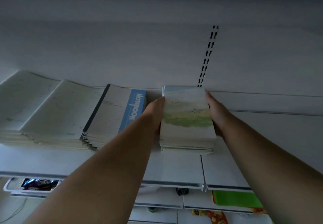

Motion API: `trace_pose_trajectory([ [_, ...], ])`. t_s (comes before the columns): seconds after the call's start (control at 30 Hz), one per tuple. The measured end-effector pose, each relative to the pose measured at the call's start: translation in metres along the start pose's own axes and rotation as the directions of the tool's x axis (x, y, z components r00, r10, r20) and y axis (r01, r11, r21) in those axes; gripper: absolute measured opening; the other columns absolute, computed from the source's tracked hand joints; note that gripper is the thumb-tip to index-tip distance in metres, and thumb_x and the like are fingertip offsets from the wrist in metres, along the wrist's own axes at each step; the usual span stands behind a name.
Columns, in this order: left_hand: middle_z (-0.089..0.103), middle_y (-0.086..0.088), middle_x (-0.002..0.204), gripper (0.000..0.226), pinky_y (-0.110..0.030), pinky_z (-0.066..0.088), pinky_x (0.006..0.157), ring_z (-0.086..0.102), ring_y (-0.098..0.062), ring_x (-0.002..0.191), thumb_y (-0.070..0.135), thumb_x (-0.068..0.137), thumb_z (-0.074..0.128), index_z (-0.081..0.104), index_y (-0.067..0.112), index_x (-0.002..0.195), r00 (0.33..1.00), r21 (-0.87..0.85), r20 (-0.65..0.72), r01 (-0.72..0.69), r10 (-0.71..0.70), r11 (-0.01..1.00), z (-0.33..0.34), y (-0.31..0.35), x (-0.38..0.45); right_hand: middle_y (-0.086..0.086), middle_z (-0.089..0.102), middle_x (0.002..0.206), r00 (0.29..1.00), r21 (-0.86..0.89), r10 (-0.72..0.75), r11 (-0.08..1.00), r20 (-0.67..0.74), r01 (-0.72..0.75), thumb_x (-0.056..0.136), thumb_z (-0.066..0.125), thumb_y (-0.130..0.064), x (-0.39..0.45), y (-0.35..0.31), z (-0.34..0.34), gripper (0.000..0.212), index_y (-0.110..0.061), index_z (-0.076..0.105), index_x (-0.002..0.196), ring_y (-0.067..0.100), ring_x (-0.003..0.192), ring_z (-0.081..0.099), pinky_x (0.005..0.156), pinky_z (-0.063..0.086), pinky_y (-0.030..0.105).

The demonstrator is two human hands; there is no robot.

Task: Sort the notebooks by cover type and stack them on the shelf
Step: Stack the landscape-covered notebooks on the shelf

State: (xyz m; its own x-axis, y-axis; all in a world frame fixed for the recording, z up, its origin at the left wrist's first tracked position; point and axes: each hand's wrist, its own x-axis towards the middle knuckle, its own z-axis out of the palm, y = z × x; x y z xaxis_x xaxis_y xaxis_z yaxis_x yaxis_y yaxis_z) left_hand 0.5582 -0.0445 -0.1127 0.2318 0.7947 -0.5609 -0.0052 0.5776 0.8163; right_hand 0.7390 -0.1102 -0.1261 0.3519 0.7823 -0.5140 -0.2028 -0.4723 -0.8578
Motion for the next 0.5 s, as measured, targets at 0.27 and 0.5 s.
trace_pose_trajectory([
  [0.27,0.074,-0.008,0.068,0.049,-0.034,0.057,0.053,0.073,-0.025,0.058,0.053,0.103,0.039,0.069,0.014,0.097,0.991,-0.013,0.089,0.102,-0.1,0.995,-0.011,-0.023,-0.008,0.008,0.067,0.12,0.998,-0.019,0.039,0.999,-0.057,-0.04,0.094,0.038,-0.069,-0.01,0.024,0.001,0.067,-0.02,0.056,0.136,0.023,0.08,0.07,0.062,0.054,0.031],
  [0.5,0.075,-0.01,0.076,0.042,-0.036,0.059,0.059,0.072,-0.028,0.064,0.043,0.101,0.045,0.07,0.012,0.111,0.994,-0.002,0.061,0.095,-0.095,0.995,-0.015,-0.014,-0.013,0.013,0.076,0.098,0.995,0.062,0.045,0.997,-0.091,-0.04,0.09,0.044,-0.073,-0.011,0.025,0.009,0.066,-0.019,0.067,0.119,0.031,0.085,0.074,0.076,0.06,0.044],
])
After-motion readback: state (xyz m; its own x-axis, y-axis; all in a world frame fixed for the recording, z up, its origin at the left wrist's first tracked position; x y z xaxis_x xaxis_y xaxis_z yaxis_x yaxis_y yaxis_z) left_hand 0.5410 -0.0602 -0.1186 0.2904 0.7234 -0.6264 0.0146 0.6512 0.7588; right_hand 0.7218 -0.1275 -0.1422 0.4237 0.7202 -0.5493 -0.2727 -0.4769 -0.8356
